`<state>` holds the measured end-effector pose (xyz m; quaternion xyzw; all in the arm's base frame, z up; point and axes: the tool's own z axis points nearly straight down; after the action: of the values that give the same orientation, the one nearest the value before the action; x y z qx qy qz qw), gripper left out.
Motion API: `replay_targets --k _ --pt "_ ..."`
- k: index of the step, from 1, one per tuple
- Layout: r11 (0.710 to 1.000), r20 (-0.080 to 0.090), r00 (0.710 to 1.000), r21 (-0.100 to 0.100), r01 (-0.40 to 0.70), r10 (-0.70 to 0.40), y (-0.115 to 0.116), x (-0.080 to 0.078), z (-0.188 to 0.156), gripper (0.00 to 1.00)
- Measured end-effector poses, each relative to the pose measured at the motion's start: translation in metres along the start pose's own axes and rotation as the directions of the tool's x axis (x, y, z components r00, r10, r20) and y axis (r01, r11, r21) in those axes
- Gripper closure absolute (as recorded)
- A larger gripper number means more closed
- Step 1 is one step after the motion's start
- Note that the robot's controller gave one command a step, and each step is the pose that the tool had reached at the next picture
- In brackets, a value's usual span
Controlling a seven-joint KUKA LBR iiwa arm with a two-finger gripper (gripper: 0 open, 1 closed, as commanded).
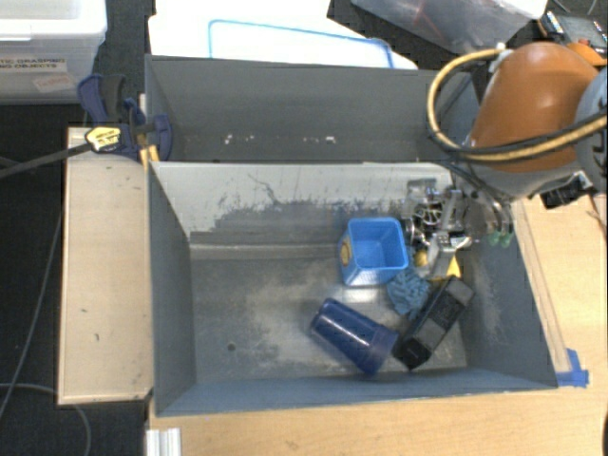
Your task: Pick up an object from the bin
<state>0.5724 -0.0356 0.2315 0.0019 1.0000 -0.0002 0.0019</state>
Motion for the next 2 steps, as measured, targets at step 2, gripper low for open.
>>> replay_targets --k 2 --pt "0.988 -0.002 0.988 0.000 -0.158 0.158 -0.007 -0.007 0.057 0.00"
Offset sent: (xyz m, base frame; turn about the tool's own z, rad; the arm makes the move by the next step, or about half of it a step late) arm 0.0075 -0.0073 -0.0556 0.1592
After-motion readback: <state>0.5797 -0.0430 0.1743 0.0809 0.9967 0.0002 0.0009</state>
